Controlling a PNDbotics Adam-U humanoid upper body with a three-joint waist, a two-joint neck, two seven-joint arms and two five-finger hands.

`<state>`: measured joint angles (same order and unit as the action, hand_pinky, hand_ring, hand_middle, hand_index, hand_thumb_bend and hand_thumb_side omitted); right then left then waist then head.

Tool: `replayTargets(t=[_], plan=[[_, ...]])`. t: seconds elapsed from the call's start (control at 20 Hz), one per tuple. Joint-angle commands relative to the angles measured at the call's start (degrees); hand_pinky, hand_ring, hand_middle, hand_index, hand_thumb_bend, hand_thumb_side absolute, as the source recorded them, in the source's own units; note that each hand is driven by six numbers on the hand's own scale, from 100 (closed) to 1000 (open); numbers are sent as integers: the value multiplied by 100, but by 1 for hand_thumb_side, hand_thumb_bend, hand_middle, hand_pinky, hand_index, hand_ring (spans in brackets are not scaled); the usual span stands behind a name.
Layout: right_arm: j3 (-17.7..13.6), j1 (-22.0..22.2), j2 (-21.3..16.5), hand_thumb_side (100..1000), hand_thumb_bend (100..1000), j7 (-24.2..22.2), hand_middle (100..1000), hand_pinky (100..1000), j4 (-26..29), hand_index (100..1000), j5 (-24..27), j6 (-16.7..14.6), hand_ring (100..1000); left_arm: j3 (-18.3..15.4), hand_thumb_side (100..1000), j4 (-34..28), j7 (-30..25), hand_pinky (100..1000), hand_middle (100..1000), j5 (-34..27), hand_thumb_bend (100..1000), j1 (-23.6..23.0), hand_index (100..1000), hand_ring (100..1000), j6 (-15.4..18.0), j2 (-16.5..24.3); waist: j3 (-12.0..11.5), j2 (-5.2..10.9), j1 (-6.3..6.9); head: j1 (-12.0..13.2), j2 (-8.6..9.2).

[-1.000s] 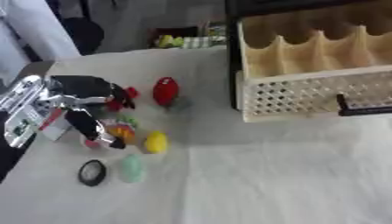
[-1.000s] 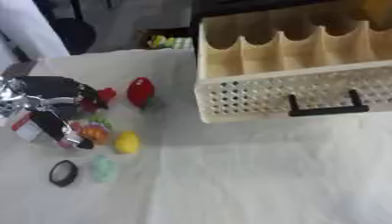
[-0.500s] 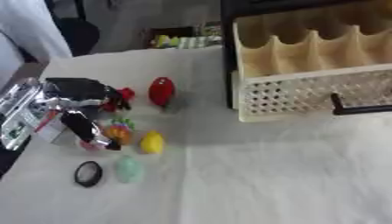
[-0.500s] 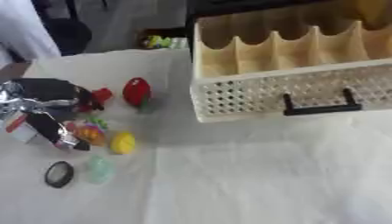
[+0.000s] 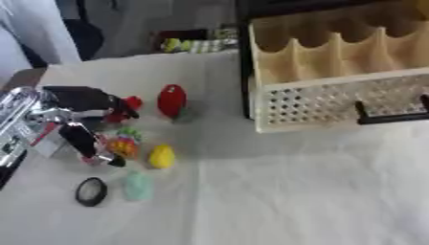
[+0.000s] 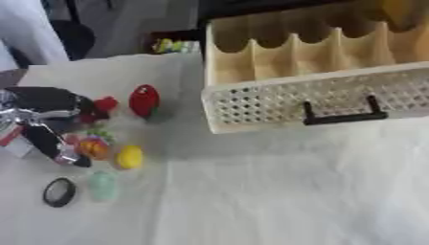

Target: Pick up objects from table and place into drawer.

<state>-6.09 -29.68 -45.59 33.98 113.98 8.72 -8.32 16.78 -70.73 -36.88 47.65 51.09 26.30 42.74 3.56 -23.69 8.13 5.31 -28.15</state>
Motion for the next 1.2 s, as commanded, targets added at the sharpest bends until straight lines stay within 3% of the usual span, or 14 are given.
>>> replayTargets(t=[0.05,0.2,0.4,0.45,0.95,1.2], plan=[[-81,-23,-79,954,122,4,306,555,61,637,41,29,289,-100,681,-64,-83,686,827,-52,533,69,970,809,127,143,4,119,-45,-20,-38],[-82,-19,-66,954,121,7,306,555,61,636,53,42,289,-126,628,-44,-198,685,829,-245,486,87,960,810,172,154,0,118,-46,-11,-50],[-83,-15,-62,954,121,8,306,555,61,636,57,45,289,-146,628,-66,-360,685,829,-365,486,99,960,810,174,172,-3,118,-47,-10,-52],[-86,-11,-58,953,121,12,306,556,61,634,60,50,289,-153,672,-65,-384,680,820,-379,478,94,944,805,159,177,-4,117,-47,-8,-58],[-119,24,-18,954,119,58,304,557,61,632,50,79,289,-242,698,-38,-372,671,773,-463,535,-2,882,788,73,247,-2,111,-46,-58,-67],[-136,23,5,958,110,87,302,557,61,631,50,90,289,-244,668,64,-357,662,761,-436,536,-70,862,778,84,242,12,98,-48,-67,-71]])
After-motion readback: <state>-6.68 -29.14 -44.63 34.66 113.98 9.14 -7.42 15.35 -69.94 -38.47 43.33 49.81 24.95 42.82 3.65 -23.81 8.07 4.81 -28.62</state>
